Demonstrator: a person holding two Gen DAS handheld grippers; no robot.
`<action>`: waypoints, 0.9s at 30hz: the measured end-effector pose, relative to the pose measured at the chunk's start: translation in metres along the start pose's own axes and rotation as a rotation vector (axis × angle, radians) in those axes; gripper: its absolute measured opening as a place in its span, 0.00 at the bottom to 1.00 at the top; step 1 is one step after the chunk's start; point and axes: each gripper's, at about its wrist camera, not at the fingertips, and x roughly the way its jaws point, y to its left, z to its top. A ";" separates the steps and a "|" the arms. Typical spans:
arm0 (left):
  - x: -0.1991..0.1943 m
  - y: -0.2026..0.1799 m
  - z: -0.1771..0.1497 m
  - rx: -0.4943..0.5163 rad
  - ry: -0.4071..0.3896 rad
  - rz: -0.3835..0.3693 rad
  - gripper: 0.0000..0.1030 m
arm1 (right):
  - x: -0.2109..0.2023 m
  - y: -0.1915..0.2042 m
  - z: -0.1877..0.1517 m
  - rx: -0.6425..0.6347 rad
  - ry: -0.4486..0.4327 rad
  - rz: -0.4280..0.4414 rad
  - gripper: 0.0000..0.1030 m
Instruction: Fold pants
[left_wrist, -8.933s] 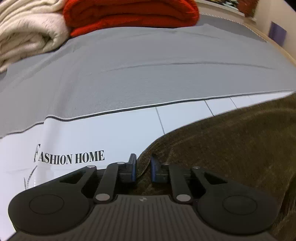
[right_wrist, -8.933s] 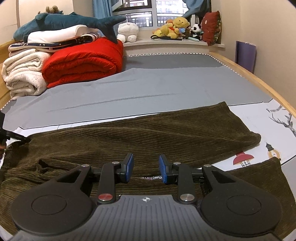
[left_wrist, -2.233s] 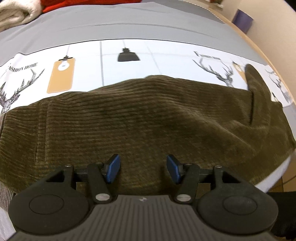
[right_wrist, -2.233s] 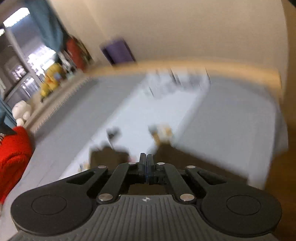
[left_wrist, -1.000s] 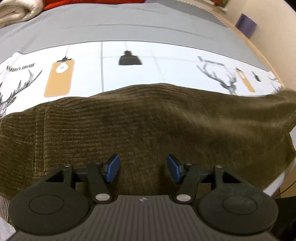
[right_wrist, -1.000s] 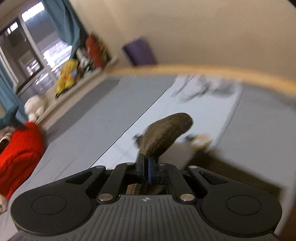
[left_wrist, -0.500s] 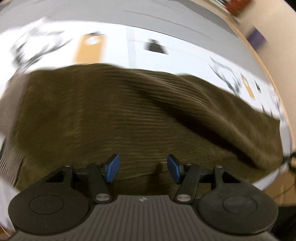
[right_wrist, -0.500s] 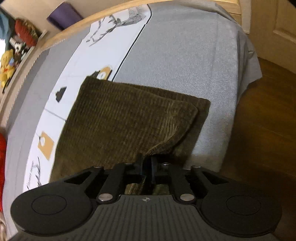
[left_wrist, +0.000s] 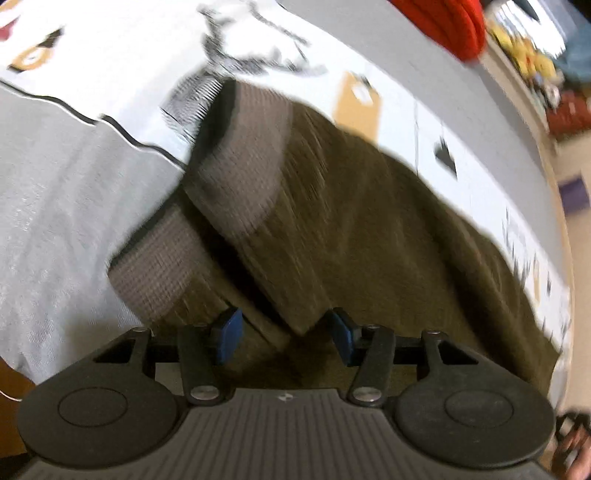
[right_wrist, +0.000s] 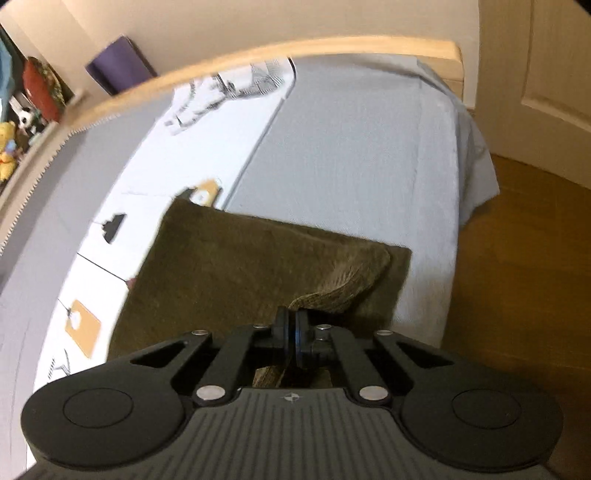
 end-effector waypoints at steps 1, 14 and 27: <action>0.000 0.003 0.003 -0.033 -0.007 -0.014 0.56 | 0.001 0.000 -0.001 -0.005 0.007 0.002 0.02; -0.078 0.005 0.008 0.049 -0.282 0.081 0.03 | -0.010 0.003 0.001 -0.043 -0.039 0.033 0.02; -0.092 -0.003 -0.006 0.185 -0.405 0.321 0.47 | 0.005 -0.010 -0.006 -0.101 0.051 -0.228 0.01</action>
